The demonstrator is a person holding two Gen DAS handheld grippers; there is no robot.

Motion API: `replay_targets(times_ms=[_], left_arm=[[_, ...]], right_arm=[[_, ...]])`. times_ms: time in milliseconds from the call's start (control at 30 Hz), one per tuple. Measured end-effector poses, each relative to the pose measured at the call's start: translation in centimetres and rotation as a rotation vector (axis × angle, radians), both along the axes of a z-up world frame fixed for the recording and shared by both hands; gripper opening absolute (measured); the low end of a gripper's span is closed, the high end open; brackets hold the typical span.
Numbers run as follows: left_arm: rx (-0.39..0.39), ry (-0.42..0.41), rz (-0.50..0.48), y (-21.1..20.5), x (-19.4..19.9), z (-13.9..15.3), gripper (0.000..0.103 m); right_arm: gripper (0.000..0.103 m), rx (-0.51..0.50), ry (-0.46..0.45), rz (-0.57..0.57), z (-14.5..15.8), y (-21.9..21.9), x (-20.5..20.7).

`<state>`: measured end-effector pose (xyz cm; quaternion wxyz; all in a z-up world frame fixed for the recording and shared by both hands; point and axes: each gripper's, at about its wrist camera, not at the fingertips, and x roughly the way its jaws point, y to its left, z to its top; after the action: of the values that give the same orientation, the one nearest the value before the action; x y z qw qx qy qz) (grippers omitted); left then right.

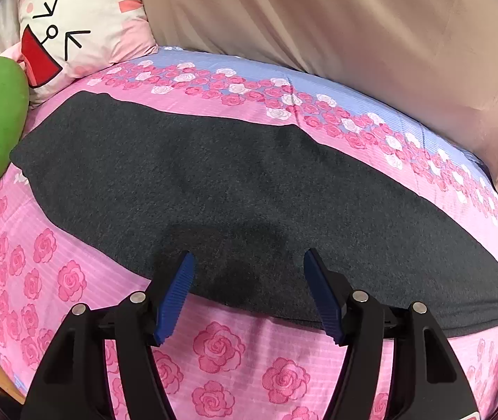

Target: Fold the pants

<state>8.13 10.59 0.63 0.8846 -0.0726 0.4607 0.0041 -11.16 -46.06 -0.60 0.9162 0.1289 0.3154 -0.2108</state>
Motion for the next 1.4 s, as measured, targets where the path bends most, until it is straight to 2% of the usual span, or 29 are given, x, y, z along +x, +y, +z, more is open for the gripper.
replay_targets(times_ms=[33,100,133,167,233,300,333,400,467,533,600,633,733,767,800,833,867,900,967,1000,1033,1100,1167,1233,1267,1300,1333,1400], left_arm=[[0.002,0.000,0.003,0.0,0.0,0.0,0.062],[0.008,-0.005,0.009,0.1,0.1,0.1,0.063],[0.008,-0.007,0.013,0.1,0.1,0.2,0.063],[0.004,-0.008,0.007,0.1,0.1,0.2,0.062],[-0.004,-0.008,0.000,0.2,0.0,0.1,0.063],[-0.004,-0.007,-0.009,0.1,-0.1,0.1,0.063],[-0.001,-0.004,-0.011,0.1,-0.1,0.1,0.063],[0.005,-0.006,-0.014,0.1,0.0,0.3,0.063],[0.003,-0.018,-0.015,0.0,0.1,0.6,0.063],[-0.007,-0.027,-0.009,0.0,0.2,0.9,0.063],[-0.023,-0.031,0.000,0.2,0.2,1.2,0.064],[-0.029,-0.033,0.006,0.3,0.2,1.3,0.064],[-0.037,-0.045,0.023,1.1,-0.1,1.8,0.066],[-0.033,-0.050,0.030,1.4,-0.2,2.0,0.067],[-0.028,-0.053,0.036,1.7,-0.3,2.0,0.068],[-0.024,-0.053,0.042,2.0,-0.3,2.0,0.068],[-0.019,-0.049,0.051,2.4,-0.1,1.9,0.068],[-0.019,-0.044,0.058,2.7,0.0,1.8,0.068],[-0.024,-0.041,0.067,3.1,0.3,1.6,0.068],[-0.024,-0.039,0.068,3.1,0.5,1.5,0.068],[-0.026,-0.038,0.066,3.1,0.6,1.3,0.068],[-0.032,-0.027,0.055,3.0,1.1,0.7,0.068],[-0.043,-0.008,0.050,3.0,1.6,0.1,0.068],[-0.064,0.004,0.057,3.3,1.7,-0.2,0.068],[-0.080,0.006,0.066,3.7,1.7,-0.3,0.068],[-0.086,0.008,0.070,3.8,1.7,-0.3,0.068],[-0.089,0.009,0.073,4.0,1.8,-0.3,0.068],[-0.088,0.002,0.075,4.1,1.6,-0.1,0.068]], right_arm=[[0.003,-0.108,-0.070,-0.003,2.8,1.6,-0.7],[0.003,-0.262,-0.201,0.020,7.2,4.2,-2.4],[0.003,-0.318,-0.225,0.028,8.2,5.0,-2.9],[0.004,-0.329,-0.180,0.022,7.7,4.4,-2.7],[0.013,-0.219,0.025,-0.031,2.2,0.8,-1.3],[0.013,-0.117,0.183,-0.103,-2.6,-1.9,-1.5],[0.013,-0.070,0.194,-0.131,-3.8,-2.6,-2.7],[0.014,-0.006,0.117,-0.146,-3.1,-2.8,-4.6],[0.027,0.029,0.065,-0.120,-1.8,-2.6,-5.0],[0.063,0.039,0.036,-0.072,-0.6,-1.9,-4.2],[0.079,0.037,0.039,-0.029,-0.3,-1.7,-2.1],[0.080,0.045,0.054,-0.020,-0.7,-1.9,-0.8],[0.078,0.103,0.108,-0.021,-2.9,-3.8,1.9],[0.071,0.123,0.127,-0.029,-3.7,-4.3,2.7],[0.043,0.137,0.147,-0.027,-4.3,-4.7,3.3],[0.033,0.102,0.182,-0.051,-4.5,-4.4,3.8],[0.012,0.052,0.189,-0.060,-3.8,-3.8,3.7],[0.007,0.020,0.153,-0.067,-2.2,-3.2,2.9],[0.006,-0.018,0.081,-0.112,0.4,-2.9,0.9],[0.004,-0.056,0.075,-0.144,1.1,-2.9,0.1],[0.005,-0.105,0.126,-0.191,0.7,-3.6,-0.2],[0.005,-0.038,0.225,-0.216,-2.0,-5.8,-0.1],[0.005,0.039,0.256,-0.254,-3.6,-6.8,-1.0],[0.017,0.073,0.148,-0.217,-2.0,-5.2,-2.0],[0.030,0.084,0.102,-0.174,-0.9,-4.2,-1.9],[0.063,0.074,0.072,-0.132,0.1,-3.3,-1.2],[0.082,0.020,0.052,-0.084,1.2,-2.0,0.3],[0.088,-0.068,0.075,-0.032,1.7,-0.8,3.2]])
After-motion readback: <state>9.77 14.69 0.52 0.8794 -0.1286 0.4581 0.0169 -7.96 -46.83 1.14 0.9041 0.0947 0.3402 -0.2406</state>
